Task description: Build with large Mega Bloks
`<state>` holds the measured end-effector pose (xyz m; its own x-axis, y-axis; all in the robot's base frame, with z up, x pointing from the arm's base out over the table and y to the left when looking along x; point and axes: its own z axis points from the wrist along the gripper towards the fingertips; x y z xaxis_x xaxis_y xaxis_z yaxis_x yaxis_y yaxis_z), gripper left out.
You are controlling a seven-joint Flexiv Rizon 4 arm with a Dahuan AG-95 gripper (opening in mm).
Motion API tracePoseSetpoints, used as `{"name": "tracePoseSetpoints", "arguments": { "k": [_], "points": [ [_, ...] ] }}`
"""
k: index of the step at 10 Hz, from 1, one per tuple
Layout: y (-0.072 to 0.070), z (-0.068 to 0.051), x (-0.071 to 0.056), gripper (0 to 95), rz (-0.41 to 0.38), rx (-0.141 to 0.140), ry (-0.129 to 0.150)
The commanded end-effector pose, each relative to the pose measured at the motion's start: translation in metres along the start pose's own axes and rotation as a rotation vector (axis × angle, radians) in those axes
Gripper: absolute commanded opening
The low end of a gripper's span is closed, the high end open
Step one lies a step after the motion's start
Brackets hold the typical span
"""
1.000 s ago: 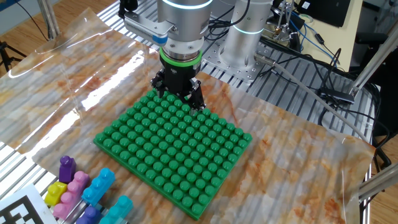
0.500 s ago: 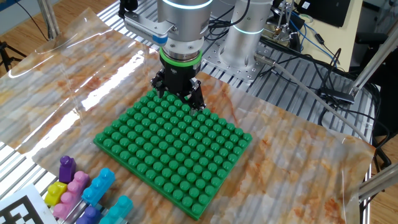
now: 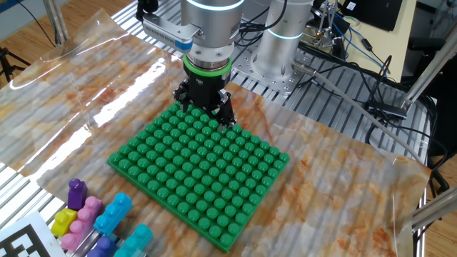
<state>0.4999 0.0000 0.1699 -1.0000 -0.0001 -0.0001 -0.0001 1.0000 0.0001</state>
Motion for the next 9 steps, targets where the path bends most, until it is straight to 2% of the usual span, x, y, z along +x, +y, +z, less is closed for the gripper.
{"name": "tracePoseSetpoints", "arguments": {
  "k": [1,9],
  "points": [
    [0.0000,-0.0001,0.0000,0.0,0.041,-0.078,-0.053],
    [0.0000,0.0000,0.0001,0.0,0.042,-0.070,-0.053]
  ]
}}
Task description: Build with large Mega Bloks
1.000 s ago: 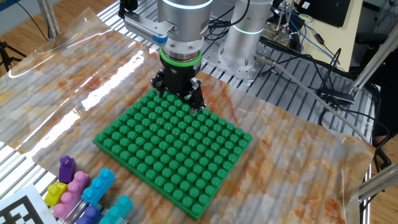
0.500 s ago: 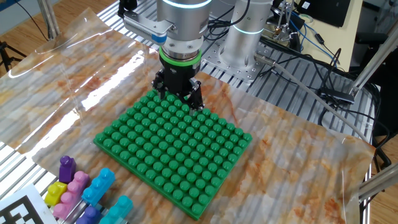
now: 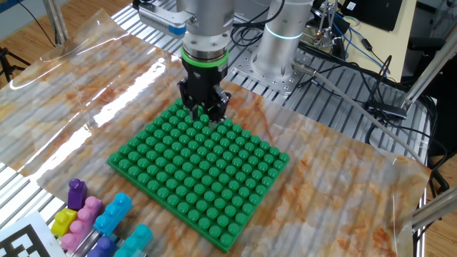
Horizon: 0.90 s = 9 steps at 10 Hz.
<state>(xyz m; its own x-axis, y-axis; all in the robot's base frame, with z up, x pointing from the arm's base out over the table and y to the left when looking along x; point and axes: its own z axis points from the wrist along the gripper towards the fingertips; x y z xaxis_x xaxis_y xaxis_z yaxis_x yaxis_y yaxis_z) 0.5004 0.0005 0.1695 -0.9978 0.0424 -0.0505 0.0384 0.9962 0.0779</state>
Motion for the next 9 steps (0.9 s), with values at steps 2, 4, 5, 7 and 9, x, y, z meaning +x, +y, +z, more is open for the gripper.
{"name": "tracePoseSetpoints", "arguments": {
  "k": [2,4,5,7,9],
  "points": [
    [0.000,0.000,0.000,0.0,0.007,0.016,-0.002],
    [0.000,0.004,-0.004,0.0,0.014,0.023,-0.003],
    [0.000,0.008,-0.009,0.0,0.019,0.029,-0.003],
    [-0.004,0.017,-0.021,0.0,0.020,0.045,-0.001],
    [-0.007,0.026,-0.031,0.0,0.021,0.074,-0.002]
  ]
}}
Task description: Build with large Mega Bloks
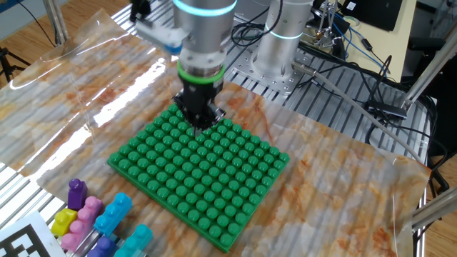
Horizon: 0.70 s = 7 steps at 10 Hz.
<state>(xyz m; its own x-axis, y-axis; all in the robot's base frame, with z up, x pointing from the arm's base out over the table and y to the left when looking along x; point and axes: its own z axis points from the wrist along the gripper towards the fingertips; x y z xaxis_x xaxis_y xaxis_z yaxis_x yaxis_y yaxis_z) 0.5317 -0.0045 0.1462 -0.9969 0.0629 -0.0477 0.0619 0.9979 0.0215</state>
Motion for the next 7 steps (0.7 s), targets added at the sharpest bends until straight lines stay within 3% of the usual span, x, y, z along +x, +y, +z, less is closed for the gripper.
{"name": "tracePoseSetpoints", "arguments": {
  "k": [1,7],
  "points": [
    [-0.003,0.007,-0.010,0.0,-0.002,0.031,-0.004],
    [-0.026,0.018,-0.047,0.0,-0.013,0.030,-0.002]
  ]
}}
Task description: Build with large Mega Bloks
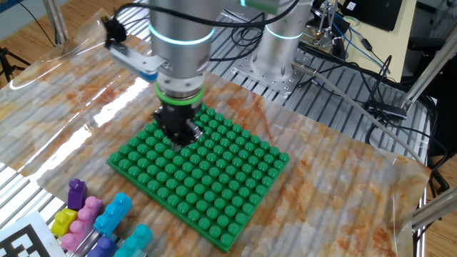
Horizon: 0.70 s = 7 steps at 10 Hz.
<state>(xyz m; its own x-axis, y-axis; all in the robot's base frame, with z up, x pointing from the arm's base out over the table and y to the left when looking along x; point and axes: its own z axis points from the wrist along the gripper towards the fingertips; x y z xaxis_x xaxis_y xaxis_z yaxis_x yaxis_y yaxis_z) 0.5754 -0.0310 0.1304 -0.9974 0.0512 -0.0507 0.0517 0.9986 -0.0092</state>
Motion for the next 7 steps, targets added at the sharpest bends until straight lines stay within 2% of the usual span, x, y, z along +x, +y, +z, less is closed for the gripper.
{"name": "tracePoseSetpoints", "arguments": {
  "k": [1,4,7],
  "points": [
    [-0.005,-0.001,-0.009,0.0,0.000,-0.002,0.003],
    [-0.011,-0.001,-0.022,0.0,0.012,-0.003,0.035],
    [-0.015,0.002,-0.031,0.0,0.012,0.009,0.041]
  ]
}}
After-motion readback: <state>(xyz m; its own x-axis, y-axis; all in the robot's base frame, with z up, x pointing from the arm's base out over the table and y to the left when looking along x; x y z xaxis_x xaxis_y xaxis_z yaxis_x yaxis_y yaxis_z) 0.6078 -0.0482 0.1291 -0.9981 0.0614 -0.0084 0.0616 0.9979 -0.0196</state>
